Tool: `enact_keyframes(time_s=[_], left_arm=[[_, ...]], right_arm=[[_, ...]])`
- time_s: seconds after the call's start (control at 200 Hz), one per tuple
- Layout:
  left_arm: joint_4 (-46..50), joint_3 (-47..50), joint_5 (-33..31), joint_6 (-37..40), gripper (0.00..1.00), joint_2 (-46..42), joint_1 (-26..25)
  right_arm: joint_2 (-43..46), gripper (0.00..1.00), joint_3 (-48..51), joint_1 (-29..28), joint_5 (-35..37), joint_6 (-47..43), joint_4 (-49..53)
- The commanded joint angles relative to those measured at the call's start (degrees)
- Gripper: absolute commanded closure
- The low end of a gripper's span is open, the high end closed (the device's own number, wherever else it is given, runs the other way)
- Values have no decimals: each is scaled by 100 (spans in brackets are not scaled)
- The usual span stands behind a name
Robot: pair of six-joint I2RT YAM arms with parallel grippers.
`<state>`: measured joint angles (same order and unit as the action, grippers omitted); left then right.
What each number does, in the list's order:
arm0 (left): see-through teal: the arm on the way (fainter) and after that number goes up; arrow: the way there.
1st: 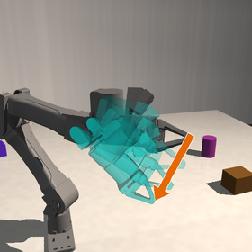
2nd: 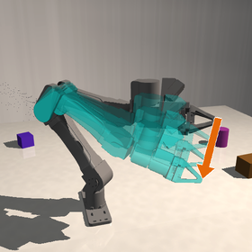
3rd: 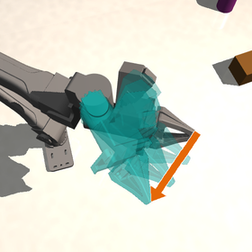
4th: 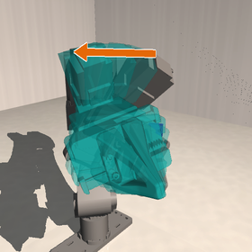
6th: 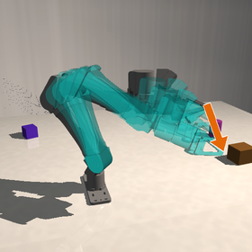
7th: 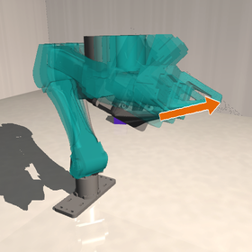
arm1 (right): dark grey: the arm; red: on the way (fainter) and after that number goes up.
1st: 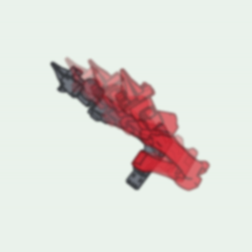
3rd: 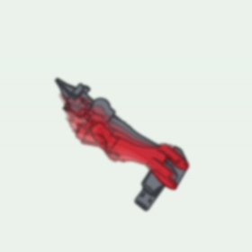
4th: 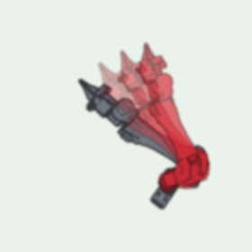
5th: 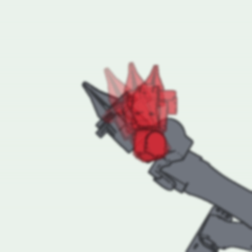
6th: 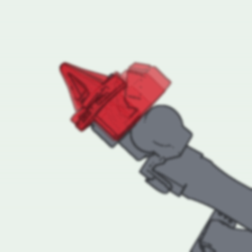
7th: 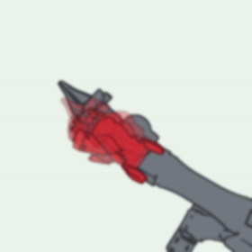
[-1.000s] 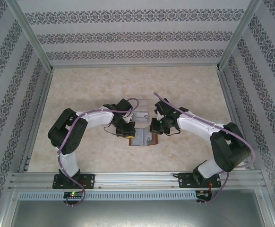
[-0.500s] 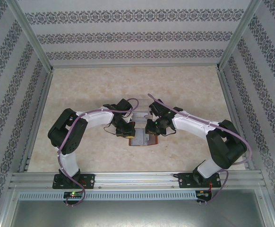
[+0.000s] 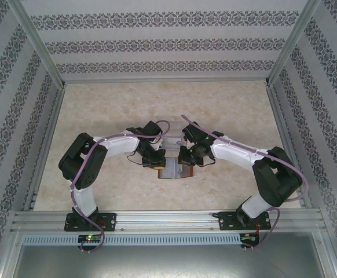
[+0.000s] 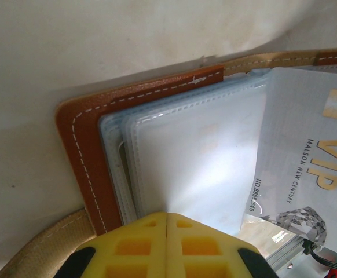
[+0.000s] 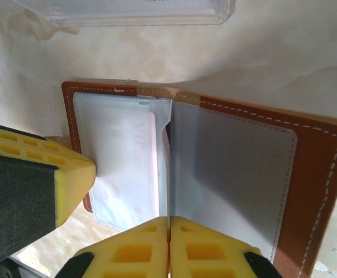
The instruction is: Take the credit cards out of the card holder
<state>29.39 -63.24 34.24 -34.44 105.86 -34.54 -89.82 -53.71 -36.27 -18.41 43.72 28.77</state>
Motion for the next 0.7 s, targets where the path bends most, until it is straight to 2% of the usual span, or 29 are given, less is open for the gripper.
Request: enact_keyframes(time_s=[0.0,0.425,0.52,0.694], left_arm=[[371,-105,-210,165,91,-94,-74],[446,-199,-458,156,86,-505,-53],[389,-109,-525,148,85,-564,-2],[337,97,-654,164,86,-663,105]], right_arm=[[131,92,15,-55,118,40,140],[314,94,-266,-46,260,-203,530],[293,94,-433,-46,190,-625,658],[122,98,-857,-79,-154,-1936,1049]])
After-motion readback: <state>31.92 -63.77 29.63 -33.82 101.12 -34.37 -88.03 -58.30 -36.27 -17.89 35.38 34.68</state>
